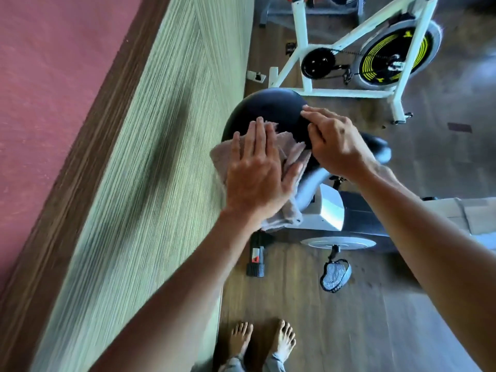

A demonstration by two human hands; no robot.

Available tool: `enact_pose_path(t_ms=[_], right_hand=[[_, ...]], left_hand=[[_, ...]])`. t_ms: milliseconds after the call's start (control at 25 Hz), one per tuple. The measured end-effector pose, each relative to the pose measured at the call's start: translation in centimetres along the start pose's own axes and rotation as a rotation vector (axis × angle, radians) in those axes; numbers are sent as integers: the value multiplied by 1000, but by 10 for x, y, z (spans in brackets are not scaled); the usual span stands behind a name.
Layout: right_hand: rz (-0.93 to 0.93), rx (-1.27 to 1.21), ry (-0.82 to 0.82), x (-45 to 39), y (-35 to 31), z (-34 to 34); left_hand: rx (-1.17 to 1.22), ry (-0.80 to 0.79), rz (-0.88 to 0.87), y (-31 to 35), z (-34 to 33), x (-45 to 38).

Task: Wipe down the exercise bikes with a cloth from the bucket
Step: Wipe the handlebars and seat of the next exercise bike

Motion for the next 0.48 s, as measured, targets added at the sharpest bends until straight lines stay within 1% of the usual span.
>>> enact_pose_path(t_ms=[40, 80, 160, 200, 280, 360, 440, 480], right_hand=[[-9, 58, 11, 6, 6, 5], [-30, 108, 26, 16, 13, 9], [-88, 131, 55, 43, 25, 14], [-103, 112, 68, 55, 29, 14], [-118, 25, 91, 67, 33, 14], [-155, -122, 131, 69, 32, 20], [-270, -283, 221, 75, 30, 31], [-317, -340, 288, 81, 26, 35]], left_hand=[[2, -13, -46, -11, -1, -11], [17, -26, -52, -22, -1, -21], [40, -21, 0, -27, -1, -22], [41, 13, 37, -20, 0, -12], [36, 90, 72, 7, -3, 19], [-6, 138, 38, 36, -7, 39], [-24, 118, 11, 52, -5, 28], [13, 66, -7, 56, 0, 17]])
Point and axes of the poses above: each hand's wrist, its own x-axis away from the middle knuckle, its own z-axis out of the back of the hand, y = z × x, the point moved 6 cm from there along -x, towards the middle knuckle
